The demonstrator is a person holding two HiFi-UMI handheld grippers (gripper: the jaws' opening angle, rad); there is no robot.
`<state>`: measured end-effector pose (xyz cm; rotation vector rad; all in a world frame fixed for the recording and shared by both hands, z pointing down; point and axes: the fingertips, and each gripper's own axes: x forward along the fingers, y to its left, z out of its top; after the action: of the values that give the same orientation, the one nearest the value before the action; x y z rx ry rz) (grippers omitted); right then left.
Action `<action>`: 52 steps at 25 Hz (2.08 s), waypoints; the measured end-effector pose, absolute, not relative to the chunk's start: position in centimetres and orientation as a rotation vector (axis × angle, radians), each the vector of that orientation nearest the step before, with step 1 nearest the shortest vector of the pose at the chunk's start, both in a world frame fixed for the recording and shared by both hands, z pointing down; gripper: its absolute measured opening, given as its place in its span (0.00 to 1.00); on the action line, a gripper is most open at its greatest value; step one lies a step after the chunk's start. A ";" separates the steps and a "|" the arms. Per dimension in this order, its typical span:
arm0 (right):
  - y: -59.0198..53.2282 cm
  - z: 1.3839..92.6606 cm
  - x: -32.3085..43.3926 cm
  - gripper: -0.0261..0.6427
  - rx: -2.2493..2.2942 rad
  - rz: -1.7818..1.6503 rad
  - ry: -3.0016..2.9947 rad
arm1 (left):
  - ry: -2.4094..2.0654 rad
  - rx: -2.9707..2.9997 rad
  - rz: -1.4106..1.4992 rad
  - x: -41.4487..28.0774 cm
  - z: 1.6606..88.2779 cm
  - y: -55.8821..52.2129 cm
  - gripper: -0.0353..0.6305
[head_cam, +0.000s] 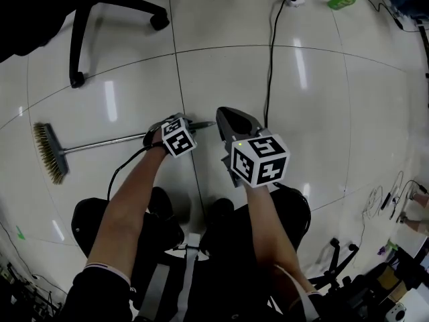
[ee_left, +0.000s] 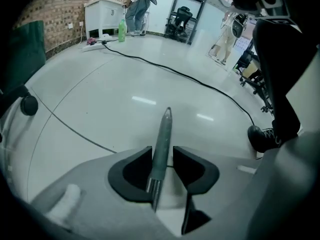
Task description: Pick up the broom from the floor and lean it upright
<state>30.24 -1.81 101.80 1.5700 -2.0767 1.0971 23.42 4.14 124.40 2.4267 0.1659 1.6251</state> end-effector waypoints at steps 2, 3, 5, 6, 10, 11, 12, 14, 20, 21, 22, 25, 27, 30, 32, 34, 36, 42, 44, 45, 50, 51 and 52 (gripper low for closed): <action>-1.5 101.9 30.2 0.04 1.554 1.088 -2.078 | 0.137 2.446 1.650 23.4 124.9 3.9 0.25; -1.4 101.8 30.2 0.04 1.548 1.085 -2.082 | 0.133 2.459 1.664 23.4 125.0 3.8 0.23; -1.5 101.3 30.3 0.04 1.544 1.074 -2.096 | 0.149 2.478 1.682 23.3 125.0 3.7 0.22; -1.6 100.9 30.4 0.04 1.546 1.063 -2.106 | 0.167 2.482 1.683 23.3 124.8 3.6 0.21; -2.7 98.6 31.0 0.04 1.577 1.006 -2.159 | 0.222 2.513 1.629 23.3 121.7 1.6 0.20; -3.0 97.9 31.0 0.04 1.585 0.994 -2.170 | 0.214 2.526 1.598 23.3 120.3 0.5 0.20; -3.3 97.3 31.1 0.04 1.591 0.983 -2.180 | 0.193 2.542 1.563 23.3 118.8 -0.7 0.20; -3.9 96.0 31.0 0.04 1.603 0.963 -2.200 | 0.132 2.578 1.504 23.0 115.5 -3.4 0.20; -6.2 92.0 29.9 0.04 1.631 0.900 -2.276 | -0.130 2.705 1.364 20.7 106.3 -10.9 0.20; -6.8 91.2 29.5 0.04 1.625 0.879 -2.293 | -0.171 2.731 1.333 20.3 104.7 -11.8 0.20; -7.4 90.3 29.0 0.04 1.619 0.854 -2.310 | -0.207 2.755 1.302 19.9 103.1 -12.5 0.20; -9.0 87.3 27.8 0.04 1.604 0.784 -2.360 | -0.306 2.792 1.226 18.3 98.5 -14.0 0.20; -10.0 85.2 26.9 0.04 1.592 0.759 -2.387 | -0.379 2.829 1.150 17.1 95.2 -14.9 0.20; -11.2 82.3 25.3 0.04 1.526 0.734 -2.389 | -0.541 2.847 1.076 14.4 90.2 -16.6 0.20; -11.4 79.9 24.4 0.04 1.491 0.724 -2.379 | -0.607 2.847 1.047 12.8 87.3 -17.1 0.20; -11.2 77.0 23.7 0.04 1.481 0.730 -2.359 | -0.659 2.843 1.030 11.4 84.0 -17.3 0.20; -10.9 74.0 23.0 0.04 1.467 0.747 -2.345 | -0.730 2.829 1.005 9.8 80.4 -17.5 0.20; -9.4 65.3 21.3 0.04 1.422 0.789 -2.324 | -0.921 2.752 0.925 5.6 71.1 -17.4 0.20; -8.9 62.8 21.0 0.04 1.420 0.802 -2.310 | -0.980 2.720 0.931 4.3 68.7 -17.4 0.20; -8.7 61.6 20.7 0.04 1.416 0.807 -2.304 | -1.013 2.696 0.929 3.5 67.7 -17.2 0.20; -7.9 55.0 19.1 0.04 1.406 0.795 -2.291 | -1.122 2.587 0.935 -0.5 62.9 -15.8 0.19; -7.8 53.6 18.8 0.04 1.406 0.786 -2.288 | -1.124 2.572 0.943 -1.1 62.2 -15.5 0.19; -7.8 52.3 18.5 0.04 1.408 0.779 -2.284 | -1.125 2.557 0.951 -1.6 61.7 -15.2 0.19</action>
<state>18.48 -7.84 52.35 1.4079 -2.2837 0.7786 -1.65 -15.16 61.70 2.5572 -1.1248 0.9508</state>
